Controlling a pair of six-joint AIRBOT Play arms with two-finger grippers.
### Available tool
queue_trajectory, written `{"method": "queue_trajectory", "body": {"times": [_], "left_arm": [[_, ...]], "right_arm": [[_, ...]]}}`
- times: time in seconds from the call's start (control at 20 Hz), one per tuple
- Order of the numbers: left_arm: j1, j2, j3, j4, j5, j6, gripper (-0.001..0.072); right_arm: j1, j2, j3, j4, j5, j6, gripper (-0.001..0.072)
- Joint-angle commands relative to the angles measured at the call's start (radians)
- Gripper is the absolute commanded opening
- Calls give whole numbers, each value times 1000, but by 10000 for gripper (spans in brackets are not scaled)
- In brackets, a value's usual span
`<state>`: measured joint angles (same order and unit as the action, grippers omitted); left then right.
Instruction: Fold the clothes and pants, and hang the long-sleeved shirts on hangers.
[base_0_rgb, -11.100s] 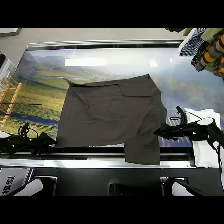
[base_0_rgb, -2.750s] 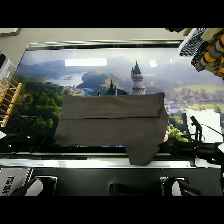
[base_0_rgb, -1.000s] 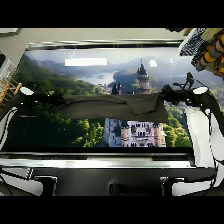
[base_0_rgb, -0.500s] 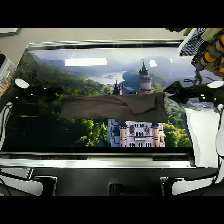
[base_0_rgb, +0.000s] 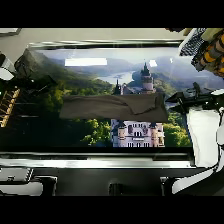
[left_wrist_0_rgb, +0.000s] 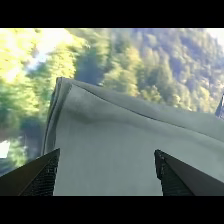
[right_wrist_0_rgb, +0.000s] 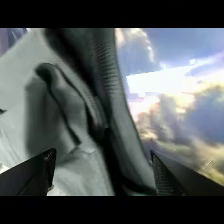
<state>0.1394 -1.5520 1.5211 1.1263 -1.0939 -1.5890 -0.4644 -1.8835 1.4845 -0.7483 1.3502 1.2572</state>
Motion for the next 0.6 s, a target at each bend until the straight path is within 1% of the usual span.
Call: {"method": "queue_trajectory", "body": {"times": [0.0, 0.15, 0.35, 0.5, 0.55], "left_arm": [[0, 13, 3, 9, -21, 0, 685], [0, 13, 3, 9, -21, 0, 685], [0, 13, 3, 9, -21, 0, 684], [0, 13, 3, 9, -21, 0, 684], [0, 13, 3, 8, -21, 0, 684]], "right_arm": [[16, -55, 2, 26, 8, -32, 661], [44, -73, 1, 31, -17, -40, 661], [80, -79, 1, 53, -7, -43, 659], [123, -79, 1, 45, -18, -43, 639], [139, -79, 1, 35, -27, -42, 553]]}}
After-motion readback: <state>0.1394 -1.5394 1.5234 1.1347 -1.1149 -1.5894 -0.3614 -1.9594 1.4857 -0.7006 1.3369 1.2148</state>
